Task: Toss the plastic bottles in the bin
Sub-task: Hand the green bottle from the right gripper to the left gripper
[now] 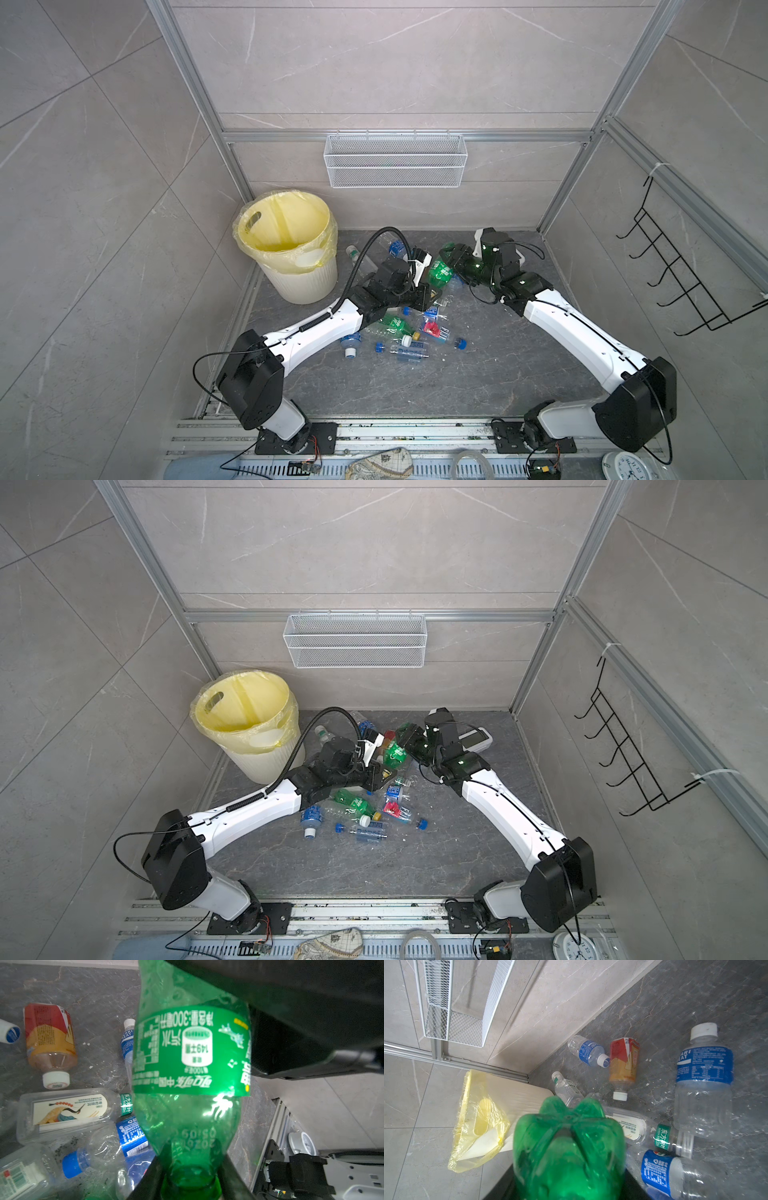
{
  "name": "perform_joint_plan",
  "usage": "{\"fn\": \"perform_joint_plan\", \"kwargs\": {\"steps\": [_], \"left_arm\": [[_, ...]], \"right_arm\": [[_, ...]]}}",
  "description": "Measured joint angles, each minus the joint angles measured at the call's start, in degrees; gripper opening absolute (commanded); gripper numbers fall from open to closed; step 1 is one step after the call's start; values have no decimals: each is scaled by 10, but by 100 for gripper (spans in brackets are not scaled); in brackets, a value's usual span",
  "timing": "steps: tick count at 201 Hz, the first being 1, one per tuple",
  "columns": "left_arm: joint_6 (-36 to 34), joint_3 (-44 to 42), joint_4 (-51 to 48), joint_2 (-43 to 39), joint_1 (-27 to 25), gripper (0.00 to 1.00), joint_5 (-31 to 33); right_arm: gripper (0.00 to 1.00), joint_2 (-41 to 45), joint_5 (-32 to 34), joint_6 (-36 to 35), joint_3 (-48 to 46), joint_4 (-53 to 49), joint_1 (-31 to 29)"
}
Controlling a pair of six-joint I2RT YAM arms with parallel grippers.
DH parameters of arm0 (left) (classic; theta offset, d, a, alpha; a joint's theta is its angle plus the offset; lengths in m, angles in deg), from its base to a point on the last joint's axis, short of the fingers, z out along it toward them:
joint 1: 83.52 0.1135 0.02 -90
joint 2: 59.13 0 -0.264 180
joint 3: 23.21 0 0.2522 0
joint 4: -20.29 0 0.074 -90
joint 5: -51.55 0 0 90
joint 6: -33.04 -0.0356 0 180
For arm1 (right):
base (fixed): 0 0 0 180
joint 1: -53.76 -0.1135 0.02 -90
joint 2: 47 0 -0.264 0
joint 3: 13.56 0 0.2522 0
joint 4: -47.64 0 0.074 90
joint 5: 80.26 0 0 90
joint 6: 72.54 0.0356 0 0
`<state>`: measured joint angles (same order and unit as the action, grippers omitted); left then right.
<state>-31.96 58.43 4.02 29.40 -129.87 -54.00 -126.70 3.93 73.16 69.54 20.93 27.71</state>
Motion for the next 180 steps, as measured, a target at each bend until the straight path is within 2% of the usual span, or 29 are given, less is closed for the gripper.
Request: {"fn": "perform_joint_plan", "kwargs": {"steps": [19, 58, 100, 132, 168, 180], "left_arm": [[0, -1, -1, 0, 0, 12, 0], [0, -1, -5, 0, 4, 11, 1], [-1, -1, -19, -10, 10, 6, 11], [-1, -7, -33, -22, 23, 6, 20], [-1, -8, -58, -33, 47, 7, 46], [-1, -8, -66, -39, 57, 7, 55]], "right_arm": [[55, -2, 1, 0, 0, 0, -1], [63, -5, 4, 0, 0, 3, -5], [70, -5, 10, -9, 0, 4, -13], [80, -5, 10, -19, 1, 6, -18], [99, -4, 13, -34, 3, 5, -18], [99, -4, 14, -43, 5, 4, -19]]}}
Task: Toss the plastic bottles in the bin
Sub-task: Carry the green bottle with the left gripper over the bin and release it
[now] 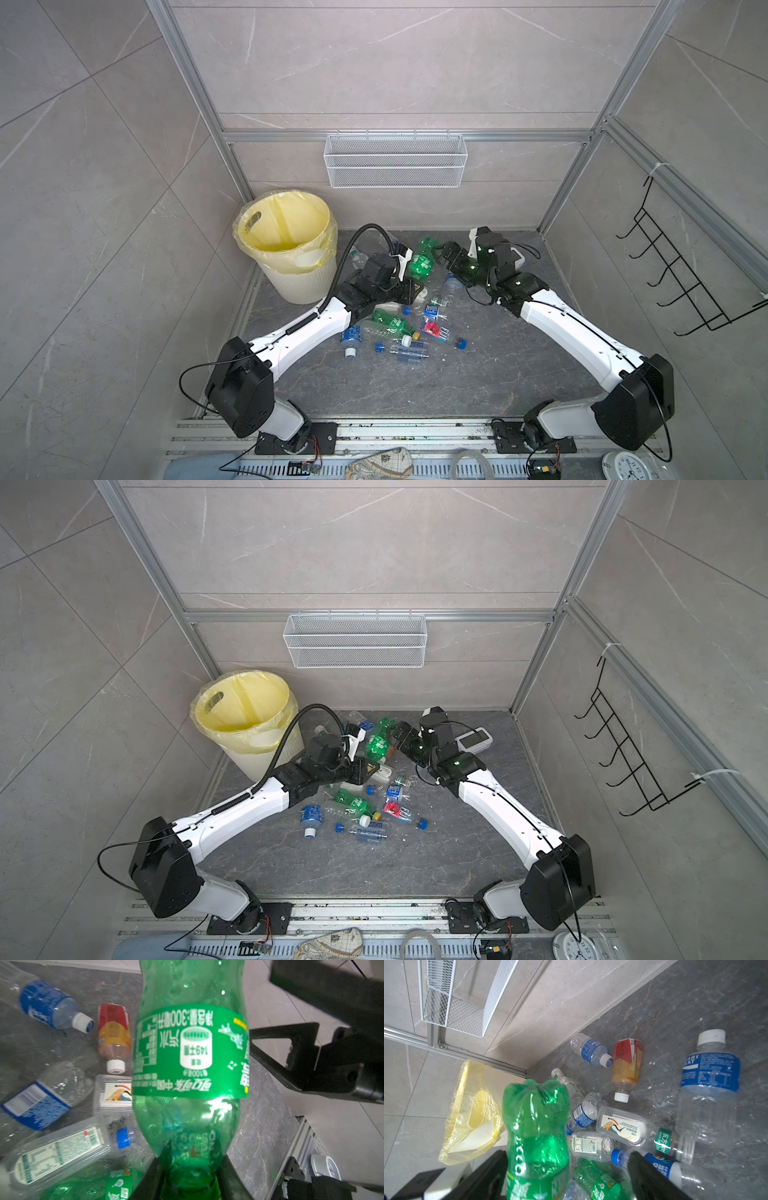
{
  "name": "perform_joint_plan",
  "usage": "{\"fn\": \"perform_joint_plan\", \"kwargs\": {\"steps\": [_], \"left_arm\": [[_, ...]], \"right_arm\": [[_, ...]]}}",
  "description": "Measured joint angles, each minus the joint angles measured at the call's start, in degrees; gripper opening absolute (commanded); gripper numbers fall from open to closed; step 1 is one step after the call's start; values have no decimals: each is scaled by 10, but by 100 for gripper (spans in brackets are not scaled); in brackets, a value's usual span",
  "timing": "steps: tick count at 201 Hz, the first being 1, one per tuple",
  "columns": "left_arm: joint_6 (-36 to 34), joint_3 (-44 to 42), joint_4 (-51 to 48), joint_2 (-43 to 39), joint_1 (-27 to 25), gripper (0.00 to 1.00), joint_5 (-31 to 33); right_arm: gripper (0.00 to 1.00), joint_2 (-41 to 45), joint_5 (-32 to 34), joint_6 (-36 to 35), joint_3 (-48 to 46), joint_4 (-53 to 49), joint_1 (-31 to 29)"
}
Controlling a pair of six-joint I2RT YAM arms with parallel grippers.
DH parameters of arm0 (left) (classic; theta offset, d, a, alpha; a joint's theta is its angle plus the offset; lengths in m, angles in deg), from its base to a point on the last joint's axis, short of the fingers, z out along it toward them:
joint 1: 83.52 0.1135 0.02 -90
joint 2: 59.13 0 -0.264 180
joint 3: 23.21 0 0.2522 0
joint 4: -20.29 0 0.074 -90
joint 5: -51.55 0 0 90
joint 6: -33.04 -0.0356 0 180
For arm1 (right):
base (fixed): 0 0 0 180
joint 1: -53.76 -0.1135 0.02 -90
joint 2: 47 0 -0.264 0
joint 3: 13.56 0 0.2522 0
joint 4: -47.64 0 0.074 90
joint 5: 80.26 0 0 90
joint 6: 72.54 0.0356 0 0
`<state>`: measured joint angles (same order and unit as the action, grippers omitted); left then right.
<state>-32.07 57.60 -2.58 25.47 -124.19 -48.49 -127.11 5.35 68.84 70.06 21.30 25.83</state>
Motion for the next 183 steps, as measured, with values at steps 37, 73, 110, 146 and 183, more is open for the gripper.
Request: {"fn": "perform_joint_plan", "kwargs": {"steps": [37, 73, 110, 146, 183], "left_arm": [[-2, 0, -34, -24, 22, 7, 34], [-17, 16, -93, -46, 30, 7, 87], [-38, 65, -157, -78, 57, 7, 144], [-64, 123, -203, -125, 108, 7, 193], [-101, 194, -227, -174, 146, 7, 263]], "right_arm": [[99, 4, 8, -29, 18, -9, -16], [99, 4, 31, -89, 60, -22, -63], [99, -7, 67, -176, 115, -30, -145], [99, -40, 111, -264, 161, -31, -229], [99, -87, 138, -331, 224, -40, -287]]}}
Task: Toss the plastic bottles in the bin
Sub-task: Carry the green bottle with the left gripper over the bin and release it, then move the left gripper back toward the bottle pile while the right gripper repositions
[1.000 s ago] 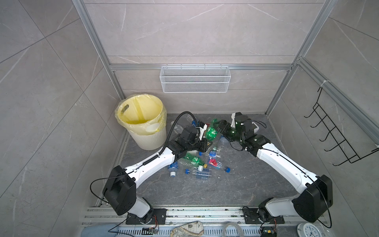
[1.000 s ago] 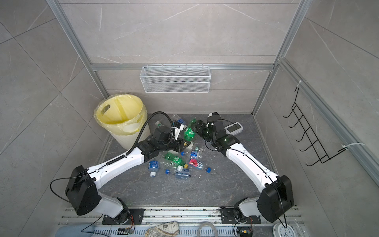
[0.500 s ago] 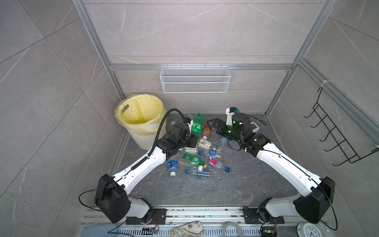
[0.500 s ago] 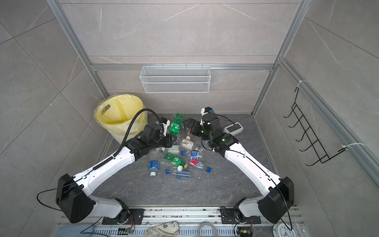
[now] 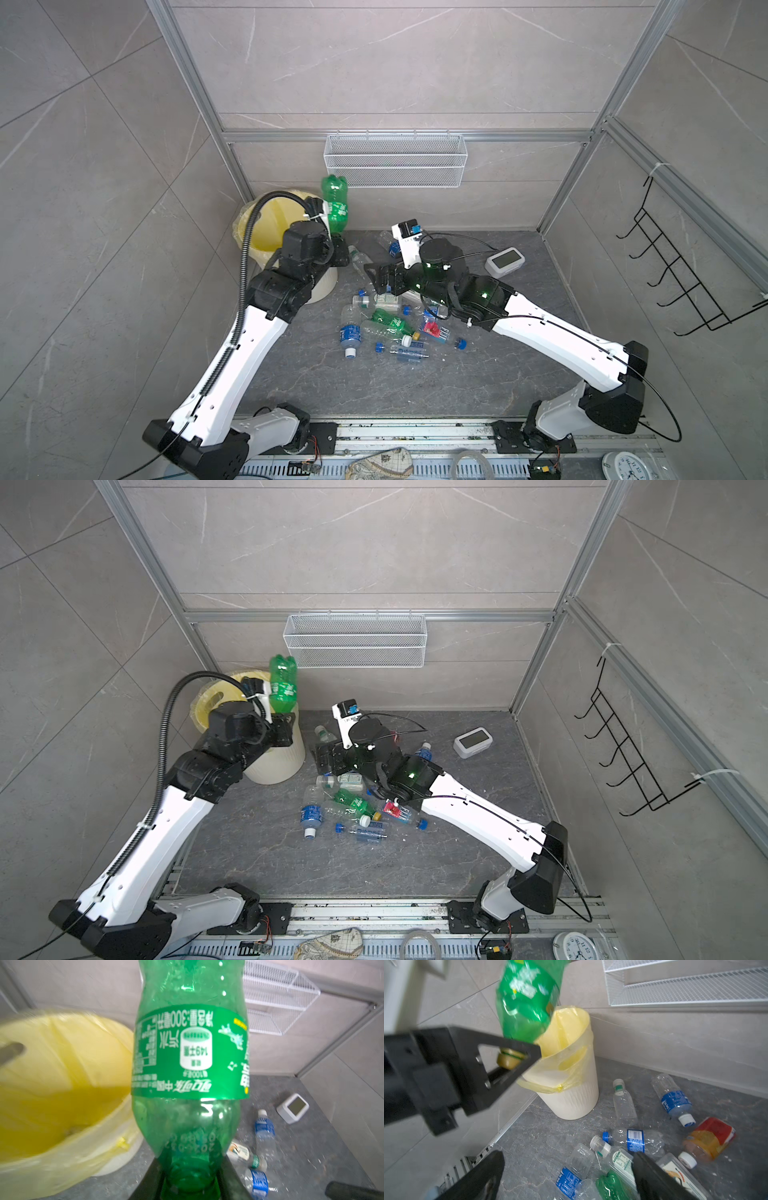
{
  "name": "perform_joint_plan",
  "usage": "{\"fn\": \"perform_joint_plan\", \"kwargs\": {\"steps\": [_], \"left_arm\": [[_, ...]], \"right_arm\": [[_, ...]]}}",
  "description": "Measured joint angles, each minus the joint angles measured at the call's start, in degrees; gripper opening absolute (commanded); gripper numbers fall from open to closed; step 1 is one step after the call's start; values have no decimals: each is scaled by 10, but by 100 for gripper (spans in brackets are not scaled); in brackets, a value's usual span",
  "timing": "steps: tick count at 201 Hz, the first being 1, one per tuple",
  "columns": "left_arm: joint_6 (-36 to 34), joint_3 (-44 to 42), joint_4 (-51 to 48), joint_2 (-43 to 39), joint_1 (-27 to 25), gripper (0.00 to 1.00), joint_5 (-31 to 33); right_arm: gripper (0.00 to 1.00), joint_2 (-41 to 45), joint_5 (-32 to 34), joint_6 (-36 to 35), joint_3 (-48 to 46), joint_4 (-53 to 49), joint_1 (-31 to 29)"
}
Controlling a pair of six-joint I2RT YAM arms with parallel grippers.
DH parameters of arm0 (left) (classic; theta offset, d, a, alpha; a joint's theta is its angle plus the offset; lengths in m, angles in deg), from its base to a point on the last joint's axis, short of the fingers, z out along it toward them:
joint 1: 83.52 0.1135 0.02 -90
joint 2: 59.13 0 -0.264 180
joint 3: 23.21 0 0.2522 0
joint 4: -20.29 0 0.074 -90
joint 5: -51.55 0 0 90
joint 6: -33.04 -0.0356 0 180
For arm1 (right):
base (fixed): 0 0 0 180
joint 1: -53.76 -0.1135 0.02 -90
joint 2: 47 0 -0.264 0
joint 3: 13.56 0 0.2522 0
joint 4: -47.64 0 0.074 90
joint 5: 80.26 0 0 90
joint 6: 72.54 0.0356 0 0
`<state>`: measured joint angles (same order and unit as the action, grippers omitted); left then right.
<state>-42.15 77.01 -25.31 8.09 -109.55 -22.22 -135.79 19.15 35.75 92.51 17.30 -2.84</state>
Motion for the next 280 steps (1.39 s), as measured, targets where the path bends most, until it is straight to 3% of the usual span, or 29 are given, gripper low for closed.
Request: {"fn": "perform_joint_plan", "kwargs": {"steps": [48, 68, 89, 101, 115, 119, 123, 200, 280], "left_arm": [[-52, 55, 2, -37, 18, 8, 76], [-57, 64, 1, -15, 66, 9, 79], [-50, 105, -23, 59, 126, 18, 61], [-45, 129, -39, 112, 148, 37, 49], [-41, 134, -61, 161, 160, 84, 40], [-40, 133, -70, 171, 162, 95, 33], [-39, 131, -77, 178, 162, 100, 30], [-19, 122, -98, 118, 162, 100, -35], [17, 57, -76, 79, 133, 100, -158]], "right_arm": [[99, -10, 3, -35, 26, -1, -28], [99, -12, 7, -36, 33, -5, -28], [99, -19, 9, -35, 42, -14, -28], [99, -20, 9, -35, 42, -23, -28], [99, -20, 11, -35, 42, -33, -28], [99, -20, 11, -35, 42, -34, -28], [99, -20, 12, -35, 42, -35, -28], [99, -14, 24, -33, 15, -38, -28], [99, 22, 46, 2, -35, -40, 8]]}}
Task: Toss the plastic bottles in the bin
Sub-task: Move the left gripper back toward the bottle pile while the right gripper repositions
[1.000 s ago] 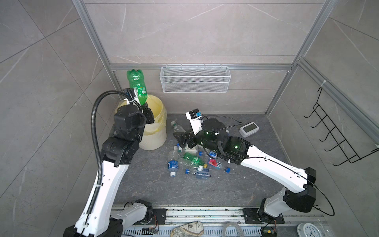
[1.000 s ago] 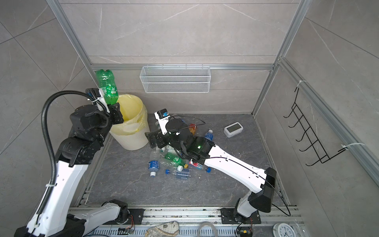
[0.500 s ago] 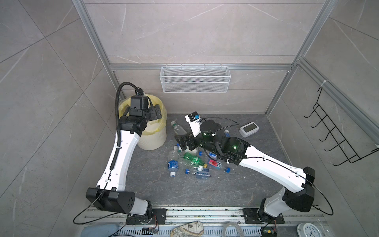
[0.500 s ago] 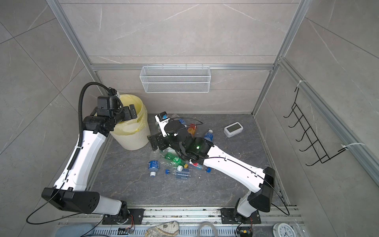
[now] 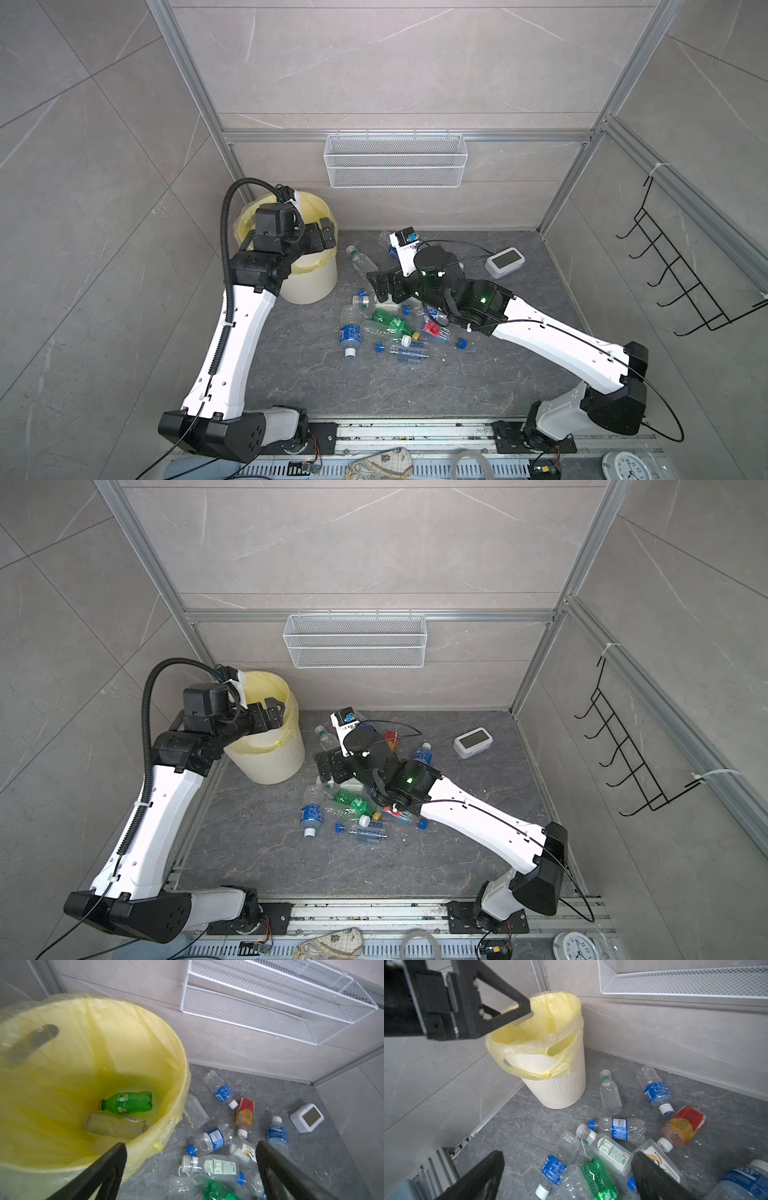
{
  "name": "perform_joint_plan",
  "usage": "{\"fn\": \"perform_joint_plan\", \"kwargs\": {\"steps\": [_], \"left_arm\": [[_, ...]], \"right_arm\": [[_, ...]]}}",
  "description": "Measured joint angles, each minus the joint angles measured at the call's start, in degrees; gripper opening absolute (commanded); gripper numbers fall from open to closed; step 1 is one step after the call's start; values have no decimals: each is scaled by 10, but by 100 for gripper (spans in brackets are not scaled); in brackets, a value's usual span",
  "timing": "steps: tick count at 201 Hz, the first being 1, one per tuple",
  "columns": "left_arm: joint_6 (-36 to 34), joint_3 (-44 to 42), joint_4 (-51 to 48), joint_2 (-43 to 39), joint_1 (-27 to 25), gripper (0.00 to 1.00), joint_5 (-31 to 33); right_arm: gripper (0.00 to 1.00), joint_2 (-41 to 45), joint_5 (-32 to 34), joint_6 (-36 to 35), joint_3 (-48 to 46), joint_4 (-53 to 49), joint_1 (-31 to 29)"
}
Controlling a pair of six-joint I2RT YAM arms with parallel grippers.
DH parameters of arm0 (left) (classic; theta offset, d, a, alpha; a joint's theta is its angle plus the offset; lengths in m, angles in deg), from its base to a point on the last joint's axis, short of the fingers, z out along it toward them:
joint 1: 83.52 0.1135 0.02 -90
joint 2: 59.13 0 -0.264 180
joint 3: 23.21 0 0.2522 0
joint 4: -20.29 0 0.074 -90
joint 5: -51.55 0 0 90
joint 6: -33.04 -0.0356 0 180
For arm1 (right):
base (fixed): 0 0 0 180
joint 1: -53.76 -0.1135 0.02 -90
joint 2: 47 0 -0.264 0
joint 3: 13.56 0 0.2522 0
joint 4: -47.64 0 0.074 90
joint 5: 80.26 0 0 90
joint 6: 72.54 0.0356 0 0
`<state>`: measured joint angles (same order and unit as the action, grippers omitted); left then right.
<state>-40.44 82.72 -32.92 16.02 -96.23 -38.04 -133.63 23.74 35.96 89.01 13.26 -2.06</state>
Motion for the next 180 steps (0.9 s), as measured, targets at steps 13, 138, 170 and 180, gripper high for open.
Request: {"fn": "perform_joint_plan", "kwargs": {"steps": [13, 138, 170, 180], "left_arm": [[1, -14, 9, 0, -24, 100, -11], [37, -170, 180, 117, -201, 100, -111], [51, -191, 207, 131, -204, 100, -130], [53, -191, 212, 134, -209, 100, -131]], "right_arm": [[99, 9, 0, 11, -16, -3, 18], [99, 11, -17, 150, -230, -3, 288], [99, -57, -36, 161, -234, 26, 323], [99, -78, -42, 164, -234, 31, 328]]}}
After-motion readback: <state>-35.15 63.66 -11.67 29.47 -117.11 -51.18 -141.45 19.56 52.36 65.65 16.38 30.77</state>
